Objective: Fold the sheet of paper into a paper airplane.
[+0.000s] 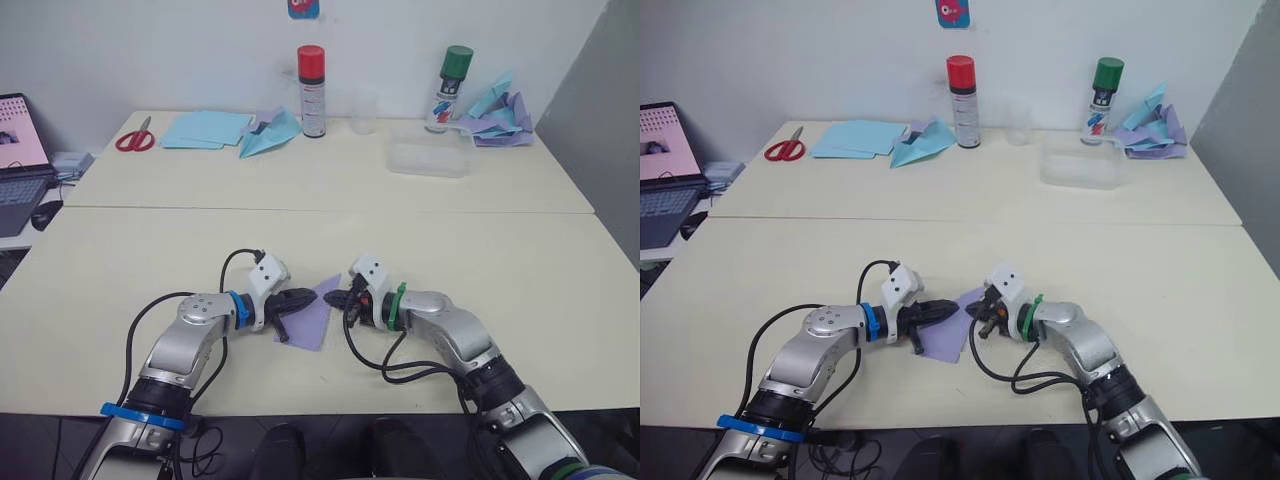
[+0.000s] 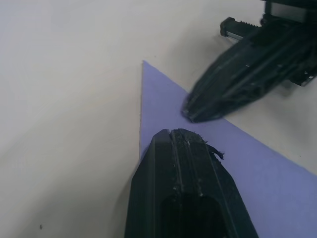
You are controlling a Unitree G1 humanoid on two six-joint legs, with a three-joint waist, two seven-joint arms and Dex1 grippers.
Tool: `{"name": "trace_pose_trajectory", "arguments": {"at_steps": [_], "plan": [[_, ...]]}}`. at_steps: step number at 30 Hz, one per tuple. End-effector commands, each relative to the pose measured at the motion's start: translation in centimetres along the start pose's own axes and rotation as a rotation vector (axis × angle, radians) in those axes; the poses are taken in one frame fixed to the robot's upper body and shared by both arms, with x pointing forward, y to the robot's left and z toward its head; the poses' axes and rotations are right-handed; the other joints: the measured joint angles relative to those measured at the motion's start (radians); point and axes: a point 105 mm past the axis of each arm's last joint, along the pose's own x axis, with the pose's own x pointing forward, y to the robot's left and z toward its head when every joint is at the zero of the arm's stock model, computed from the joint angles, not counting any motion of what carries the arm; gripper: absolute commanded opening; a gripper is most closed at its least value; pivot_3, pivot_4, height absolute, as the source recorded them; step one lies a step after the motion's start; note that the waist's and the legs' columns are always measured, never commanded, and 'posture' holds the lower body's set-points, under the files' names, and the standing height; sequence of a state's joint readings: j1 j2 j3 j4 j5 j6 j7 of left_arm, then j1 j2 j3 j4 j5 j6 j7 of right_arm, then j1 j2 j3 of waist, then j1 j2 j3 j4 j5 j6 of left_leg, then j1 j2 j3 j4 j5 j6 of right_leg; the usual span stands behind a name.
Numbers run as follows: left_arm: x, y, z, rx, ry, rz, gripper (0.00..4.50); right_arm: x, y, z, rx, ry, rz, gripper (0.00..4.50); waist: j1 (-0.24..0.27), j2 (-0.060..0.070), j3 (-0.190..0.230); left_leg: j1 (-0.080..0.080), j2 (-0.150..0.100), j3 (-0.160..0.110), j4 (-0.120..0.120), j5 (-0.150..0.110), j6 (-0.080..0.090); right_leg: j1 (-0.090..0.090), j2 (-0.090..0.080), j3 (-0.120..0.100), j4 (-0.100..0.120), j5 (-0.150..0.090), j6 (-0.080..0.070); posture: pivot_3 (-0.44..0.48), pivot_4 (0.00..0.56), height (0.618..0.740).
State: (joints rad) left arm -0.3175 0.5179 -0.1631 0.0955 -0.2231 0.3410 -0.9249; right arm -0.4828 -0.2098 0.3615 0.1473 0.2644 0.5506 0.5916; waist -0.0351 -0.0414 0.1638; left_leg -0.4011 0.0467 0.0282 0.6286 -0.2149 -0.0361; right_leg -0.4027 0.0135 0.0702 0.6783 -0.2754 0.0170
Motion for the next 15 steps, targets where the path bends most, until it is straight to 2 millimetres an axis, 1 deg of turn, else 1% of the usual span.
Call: {"name": "trace_pose_trajectory", "arguments": {"at_steps": [1,5,9,11,13,14,15], "plan": [[0.2,-1.1,-3.1,-0.038,0.119,-0.038,0.0,-1.5,-4.9,-2.1,0.05,0.055,-0.262,0.02,0.001,0.0,-0.001,0.001,0.0,0.0,0.0,0.0,0.0,0.0,0.0,0.0,0.0,-0.002,-0.004,0.0,0.15,0.74],[0.3,-1.2,-3.3,-0.035,0.129,-0.044,0.0,-1.5,-5.9,-1.8,0.084,0.032,-0.323,0.02,0.002,0.001,-0.004,0.002,0.0,0.002,0.0,0.0,0.0,-0.001,-0.002,0.0,0.0,-0.002,-0.005,0.0,0.15,0.74],[0.3,-1.1,-3.3,-0.027,0.135,-0.047,0.0,-1.4,-6.9,-1.0,0.076,0.007,-0.371,0.02,0.002,0.002,-0.007,0.002,0.0,0.002,0.0,0.0,0.0,0.0,-0.002,0.001,-0.001,-0.002,-0.005,0.0,0.15,0.74],[0.3,-0.9,-3.3,-0.026,0.136,-0.044,0.0,-1.5,-7.0,-0.4,0.064,-0.022,-0.373,0.02,0.003,0.002,-0.007,0.002,0.0,0.002,0.0,0.0,0.0,0.0,-0.002,0.0,-0.001,-0.002,-0.005,0.0,0.15,0.74],[0.2,-0.8,-3.2,-0.024,0.136,-0.041,0.0,-1.6,-6.4,1.5,0.028,-0.111,-0.318,0.02,0.004,0.002,-0.007,0.002,0.0,0.002,0.0,0.0,0.0,0.0,-0.002,0.0,-0.001,-0.002,-0.005,0.0,0.15,0.74],[0.2,-0.7,-3.2,-0.023,0.136,-0.04,0.0,-1.6,-5.6,2.4,-0.002,-0.148,-0.268,0.02,0.004,0.003,-0.007,0.001,0.0,0.002,0.0,0.0,0.0,0.0,-0.001,0.0,-0.001,-0.002,-0.005,0.0,0.15,0.74],[0.2,-0.7,-3.2,-0.022,0.137,-0.039,0.0,-1.7,-5.1,2.9,-0.022,-0.168,-0.235,0.02,0.004,0.003,-0.007,0.0,-0.001,0.003,0.0,0.0,0.0,0.001,-0.001,0.001,-0.001,-0.002,-0.005,0.0,0.15,0.74]]}}
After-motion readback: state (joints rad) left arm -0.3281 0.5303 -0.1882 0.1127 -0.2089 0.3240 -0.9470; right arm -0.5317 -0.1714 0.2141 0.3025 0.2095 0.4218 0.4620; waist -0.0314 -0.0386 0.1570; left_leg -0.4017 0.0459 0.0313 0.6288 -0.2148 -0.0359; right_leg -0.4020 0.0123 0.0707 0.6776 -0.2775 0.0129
